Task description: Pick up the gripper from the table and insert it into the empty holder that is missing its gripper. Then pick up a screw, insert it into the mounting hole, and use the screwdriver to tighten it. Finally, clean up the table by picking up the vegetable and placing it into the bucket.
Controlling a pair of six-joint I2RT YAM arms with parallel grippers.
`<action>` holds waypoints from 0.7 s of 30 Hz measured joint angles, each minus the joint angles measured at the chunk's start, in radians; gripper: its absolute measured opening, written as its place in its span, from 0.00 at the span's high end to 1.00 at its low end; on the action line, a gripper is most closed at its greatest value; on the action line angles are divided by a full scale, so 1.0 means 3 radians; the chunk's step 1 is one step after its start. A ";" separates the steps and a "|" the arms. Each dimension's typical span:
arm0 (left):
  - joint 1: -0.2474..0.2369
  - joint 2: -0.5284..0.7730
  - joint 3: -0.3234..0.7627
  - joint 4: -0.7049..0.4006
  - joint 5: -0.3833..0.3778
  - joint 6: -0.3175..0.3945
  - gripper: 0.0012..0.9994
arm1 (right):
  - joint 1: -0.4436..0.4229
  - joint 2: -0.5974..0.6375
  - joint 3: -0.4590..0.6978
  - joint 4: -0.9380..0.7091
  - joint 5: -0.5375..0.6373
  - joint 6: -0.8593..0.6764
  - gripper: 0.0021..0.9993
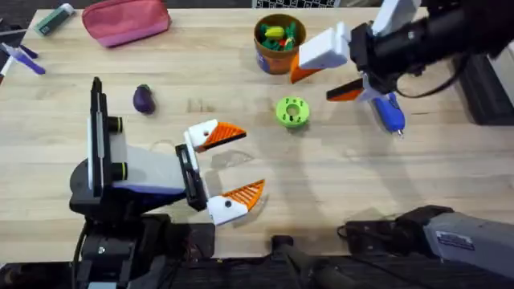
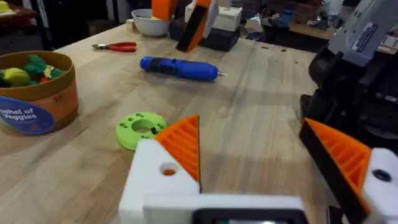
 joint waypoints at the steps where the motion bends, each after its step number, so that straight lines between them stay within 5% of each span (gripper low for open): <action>1: 0.0000 0.0001 0.0000 0.0000 0.0000 -0.0001 0.01 | 0.0049 0.0060 0.0109 -0.0121 0.0148 0.0001 0.01; 9: 0.0000 -0.0001 0.0000 -0.0001 0.0000 0.0000 0.01 | 0.0518 0.0728 0.0793 -0.0807 0.1137 0.0448 0.01; 21: 0.0000 0.0000 0.0000 -0.0001 0.0000 0.0000 0.01 | 0.0842 0.1447 0.0863 -0.0606 0.1422 0.1126 0.05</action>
